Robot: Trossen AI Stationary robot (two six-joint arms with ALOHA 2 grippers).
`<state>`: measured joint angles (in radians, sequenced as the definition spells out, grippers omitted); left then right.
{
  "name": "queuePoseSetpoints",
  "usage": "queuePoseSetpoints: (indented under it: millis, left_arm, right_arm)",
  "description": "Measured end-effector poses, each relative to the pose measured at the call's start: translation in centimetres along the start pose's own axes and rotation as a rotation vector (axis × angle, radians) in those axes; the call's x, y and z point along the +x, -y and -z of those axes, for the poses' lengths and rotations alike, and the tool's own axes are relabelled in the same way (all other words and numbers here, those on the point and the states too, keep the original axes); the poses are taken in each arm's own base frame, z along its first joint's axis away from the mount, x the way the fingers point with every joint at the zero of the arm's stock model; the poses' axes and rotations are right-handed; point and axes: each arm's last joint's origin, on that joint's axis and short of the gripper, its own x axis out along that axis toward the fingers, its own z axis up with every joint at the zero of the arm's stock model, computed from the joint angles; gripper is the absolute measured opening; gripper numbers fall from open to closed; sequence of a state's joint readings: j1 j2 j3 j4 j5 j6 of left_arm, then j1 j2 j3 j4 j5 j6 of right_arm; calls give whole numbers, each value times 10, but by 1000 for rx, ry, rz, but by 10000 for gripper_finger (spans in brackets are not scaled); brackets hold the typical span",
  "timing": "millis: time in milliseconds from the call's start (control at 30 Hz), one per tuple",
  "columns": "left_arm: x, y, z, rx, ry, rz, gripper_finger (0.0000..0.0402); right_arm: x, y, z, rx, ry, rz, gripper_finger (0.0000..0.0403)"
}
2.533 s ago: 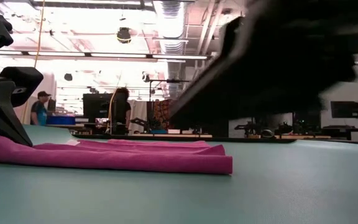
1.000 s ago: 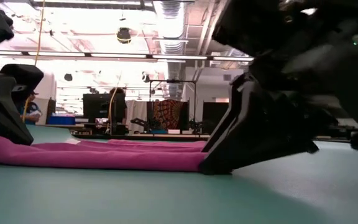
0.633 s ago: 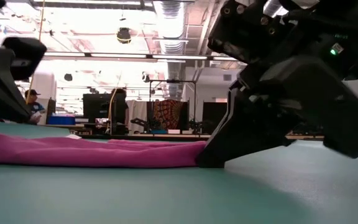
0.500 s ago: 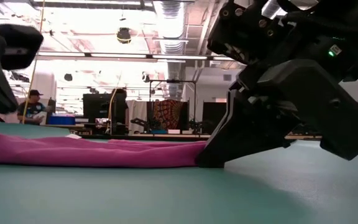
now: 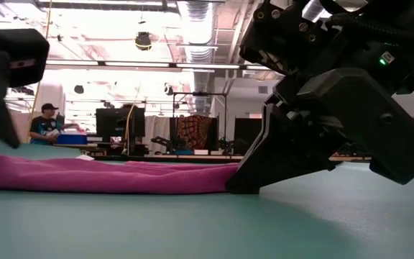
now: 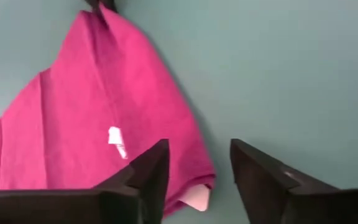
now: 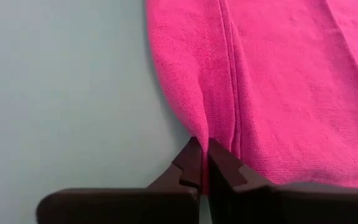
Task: Roll towel
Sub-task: Roll the pink towel
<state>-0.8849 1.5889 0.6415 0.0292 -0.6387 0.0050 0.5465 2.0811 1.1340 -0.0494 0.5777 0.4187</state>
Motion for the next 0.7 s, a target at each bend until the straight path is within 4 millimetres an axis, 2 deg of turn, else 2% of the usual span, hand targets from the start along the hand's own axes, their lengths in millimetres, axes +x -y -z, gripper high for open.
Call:
queuePoseSetpoints:
  millis: [133, 233, 467, 700]
  left_arm:
    - [-1, -1, -1, -10, 10, -20, 208]
    - [4, 3, 5, -7, -17, -13, 223]
    - [19, 11, 17, 76, -86, -96, 225]
    - [27, 15, 28, -19, -146, -129, 211]
  right_arm:
    - [0, 0, 0, 0, 0, -1, 32]
    - [0, 0, 0, 0, 0, -1, 31]
    - [0, 0, 0, 2, 2, -2, 30]
    - [0, -1, 0, 1, 2, -6, 30]
